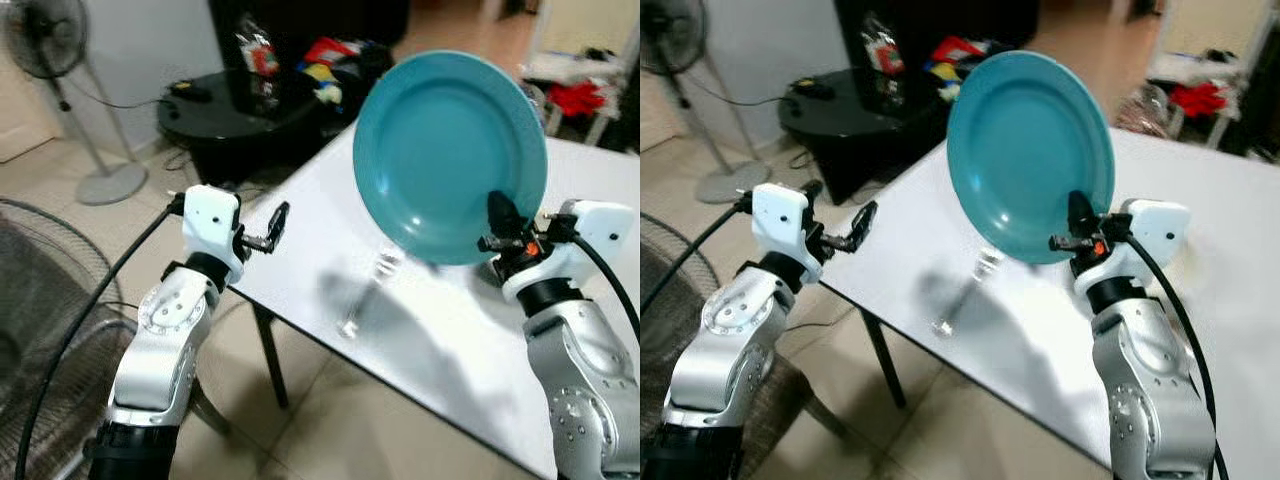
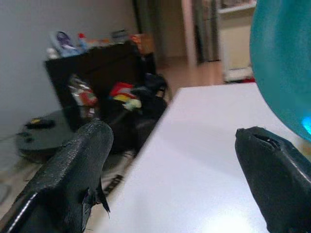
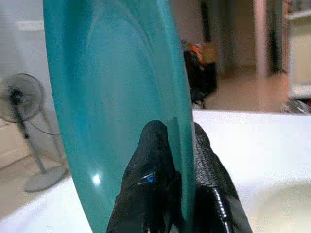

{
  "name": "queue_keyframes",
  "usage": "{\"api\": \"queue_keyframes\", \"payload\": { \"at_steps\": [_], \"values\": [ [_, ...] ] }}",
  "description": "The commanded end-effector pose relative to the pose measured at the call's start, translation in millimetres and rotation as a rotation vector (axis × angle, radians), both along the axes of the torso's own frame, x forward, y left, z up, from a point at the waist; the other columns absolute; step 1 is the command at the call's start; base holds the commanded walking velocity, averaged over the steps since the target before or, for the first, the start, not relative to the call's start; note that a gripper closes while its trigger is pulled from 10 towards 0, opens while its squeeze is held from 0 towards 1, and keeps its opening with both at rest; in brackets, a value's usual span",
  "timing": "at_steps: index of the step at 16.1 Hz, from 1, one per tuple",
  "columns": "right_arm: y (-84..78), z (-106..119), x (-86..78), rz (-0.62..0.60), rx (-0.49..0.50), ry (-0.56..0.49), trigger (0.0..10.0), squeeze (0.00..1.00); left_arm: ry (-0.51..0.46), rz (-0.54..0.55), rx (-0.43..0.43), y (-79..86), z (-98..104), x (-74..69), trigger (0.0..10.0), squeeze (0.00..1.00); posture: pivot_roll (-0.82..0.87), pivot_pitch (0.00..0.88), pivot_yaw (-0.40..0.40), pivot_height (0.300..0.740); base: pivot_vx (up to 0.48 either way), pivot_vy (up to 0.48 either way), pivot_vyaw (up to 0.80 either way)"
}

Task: Setting the table

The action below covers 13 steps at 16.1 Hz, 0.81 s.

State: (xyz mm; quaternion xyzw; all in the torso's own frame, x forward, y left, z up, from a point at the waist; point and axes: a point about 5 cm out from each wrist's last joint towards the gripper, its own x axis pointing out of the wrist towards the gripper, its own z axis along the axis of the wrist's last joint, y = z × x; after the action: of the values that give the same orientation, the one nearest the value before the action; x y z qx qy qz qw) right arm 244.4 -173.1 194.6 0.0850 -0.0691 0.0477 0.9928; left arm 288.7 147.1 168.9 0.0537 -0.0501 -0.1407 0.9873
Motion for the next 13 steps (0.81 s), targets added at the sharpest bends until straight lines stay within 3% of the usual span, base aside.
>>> {"api": "queue_keyframes", "payload": {
  "at_steps": [1,3,6,10,11,13],
  "values": [
    [10.1,11.6,-0.7,0.056,-0.006,-0.066,10.0,0.0,0.002,0.041,0.004,8.2,0.5,1.6,10.0,0.0,0.02,0.0,0.06,0.74,0.0,0.0,0.0],
    [9.9,10.2,-0.3,0.067,-0.004,-0.057,10.0,0.0,-0.013,0.022,-0.005,5.9,2.1,1.3,10.0,0.0,0.02,0.0,0.056,0.74,0.0,0.201,0.0],
    [12.3,8.2,-0.5,0.083,0.015,-0.044,10.0,0.0,-0.017,0.028,0.001,6.3,1.3,1.4,10.0,0.0,0.02,0.0,0.052,0.74,0.0,0.48,-0.8],
    [12.5,7.2,-1.6,0.083,0.028,-0.038,10.0,0.0,-0.02,0.027,0.01,6.1,1.3,3.2,10.0,0.0,0.01,0.0,0.061,0.74,0.0,0.48,0.0],
    [12.5,7.1,-2.0,0.082,0.032,-0.037,10.0,0.0,-0.019,0.031,0.012,6.1,1.4,3.6,10.0,0.0,0.01,0.0,0.064,0.74,0.0,0.472,-0.8],
    [11.5,5.5,-3.3,0.07,0.053,-0.024,10.0,0.0,-0.025,0.022,0.061,4.5,1.9,3.9,10.0,0.0,0.01,0.0,0.073,0.74,0.0,-0.48,-0.8]
  ]
}}
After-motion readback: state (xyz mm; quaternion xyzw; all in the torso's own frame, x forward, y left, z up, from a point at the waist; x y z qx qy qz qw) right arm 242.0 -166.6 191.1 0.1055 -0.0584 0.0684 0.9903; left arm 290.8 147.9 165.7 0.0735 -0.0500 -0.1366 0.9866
